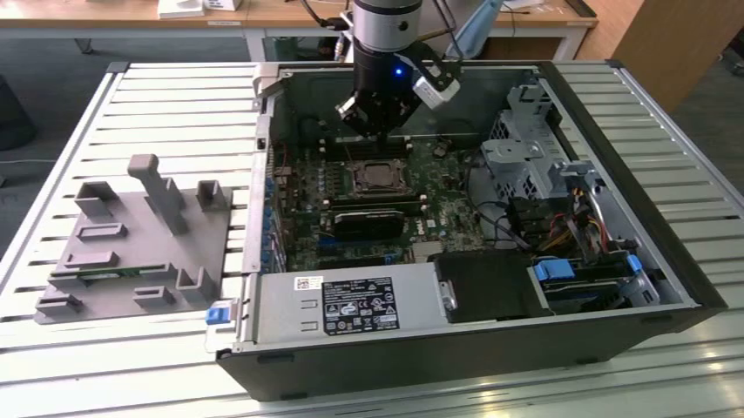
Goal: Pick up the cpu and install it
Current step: 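Install the first cpu locking lever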
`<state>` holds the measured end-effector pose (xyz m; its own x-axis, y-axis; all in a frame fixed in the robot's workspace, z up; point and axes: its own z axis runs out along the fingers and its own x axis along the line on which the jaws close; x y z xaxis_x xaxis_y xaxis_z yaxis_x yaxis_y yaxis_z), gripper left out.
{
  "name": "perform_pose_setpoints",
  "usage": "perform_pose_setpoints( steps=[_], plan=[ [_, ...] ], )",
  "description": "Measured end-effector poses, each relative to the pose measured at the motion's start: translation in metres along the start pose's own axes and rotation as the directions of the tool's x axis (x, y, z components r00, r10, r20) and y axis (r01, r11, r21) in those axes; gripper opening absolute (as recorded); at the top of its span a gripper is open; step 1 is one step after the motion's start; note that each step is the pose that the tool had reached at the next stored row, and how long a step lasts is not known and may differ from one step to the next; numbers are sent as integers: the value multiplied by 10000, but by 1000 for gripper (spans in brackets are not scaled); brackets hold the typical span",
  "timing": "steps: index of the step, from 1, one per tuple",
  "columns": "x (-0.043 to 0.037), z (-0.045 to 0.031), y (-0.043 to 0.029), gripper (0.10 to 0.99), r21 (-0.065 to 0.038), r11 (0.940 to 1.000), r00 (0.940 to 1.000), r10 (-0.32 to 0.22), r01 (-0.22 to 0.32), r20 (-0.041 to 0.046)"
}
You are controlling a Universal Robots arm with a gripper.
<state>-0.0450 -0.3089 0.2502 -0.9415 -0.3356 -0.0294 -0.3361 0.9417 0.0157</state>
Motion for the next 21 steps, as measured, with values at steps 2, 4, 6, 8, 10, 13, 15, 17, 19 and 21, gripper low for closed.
perform_pose_setpoints(
  steps=[2, 4, 6, 8, 10, 13, 15, 17, 19, 21],
  plan=[
    [0, 0, 0, 106, 1, 10000, 10000, 26, -26, 1],
    [0, 0, 0, 106, 1, 10000, 10000, 43, -43, 1],
    [0, 0, 0, 106, 1, 10000, 10000, 44, -44, 1],
    [0, 0, 0, 106, 1, 10000, 10000, 45, -45, 1],
    [0, 0, 0, 106, 1, 10000, 10000, 45, -45, 1],
    [0, 0, 0, 106, 2, 10000, 10000, 46, -46, 1],
    [0, 0, 0, 106, 1, 10000, 10000, 58, -58, 1],
    [0, 0, 0, 106, 5, 9998, 9998, 181, -181, 3],
    [0, 0, 0, 106, 13, 9990, 9990, 455, -455, 8],
    [0, 0, 0, 106, 22, 9970, 9970, 770, -770, 13]
  ],
)
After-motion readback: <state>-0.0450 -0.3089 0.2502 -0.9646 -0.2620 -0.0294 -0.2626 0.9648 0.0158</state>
